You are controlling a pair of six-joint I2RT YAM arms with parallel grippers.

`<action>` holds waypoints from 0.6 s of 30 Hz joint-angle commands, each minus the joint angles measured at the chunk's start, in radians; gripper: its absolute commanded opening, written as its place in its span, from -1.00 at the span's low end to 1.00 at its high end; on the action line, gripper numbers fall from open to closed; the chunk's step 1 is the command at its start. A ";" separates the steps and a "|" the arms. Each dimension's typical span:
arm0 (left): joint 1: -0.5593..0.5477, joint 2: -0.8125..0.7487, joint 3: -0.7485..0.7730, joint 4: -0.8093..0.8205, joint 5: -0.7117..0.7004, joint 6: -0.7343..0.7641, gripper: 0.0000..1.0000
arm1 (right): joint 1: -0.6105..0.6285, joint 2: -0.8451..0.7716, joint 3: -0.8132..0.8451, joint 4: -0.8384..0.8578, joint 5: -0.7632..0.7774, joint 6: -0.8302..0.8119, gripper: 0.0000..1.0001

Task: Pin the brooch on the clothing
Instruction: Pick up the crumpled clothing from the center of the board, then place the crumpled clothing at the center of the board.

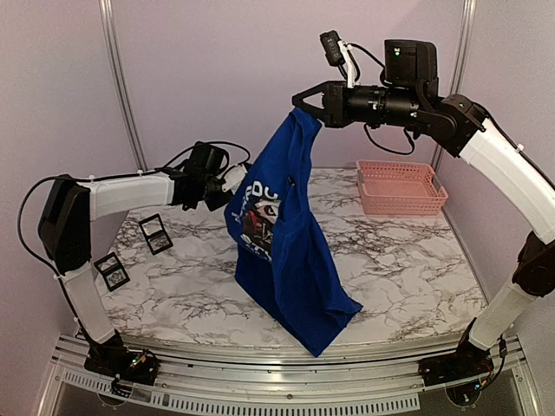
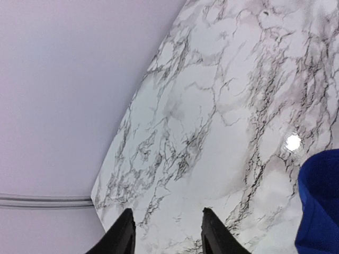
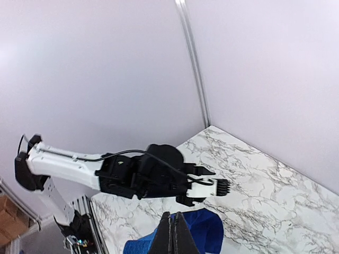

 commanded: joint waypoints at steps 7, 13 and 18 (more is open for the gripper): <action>-0.026 -0.167 0.023 -0.185 0.088 -0.080 0.24 | -0.547 -0.096 -0.575 0.013 0.144 0.232 -0.58; -0.101 -0.203 -0.048 -0.325 0.121 -0.065 0.31 | -0.581 0.004 -0.535 -0.191 0.344 0.117 0.62; -0.138 -0.217 -0.142 -0.390 0.151 -0.085 0.32 | -0.436 -0.019 -0.536 -0.203 0.185 0.066 0.53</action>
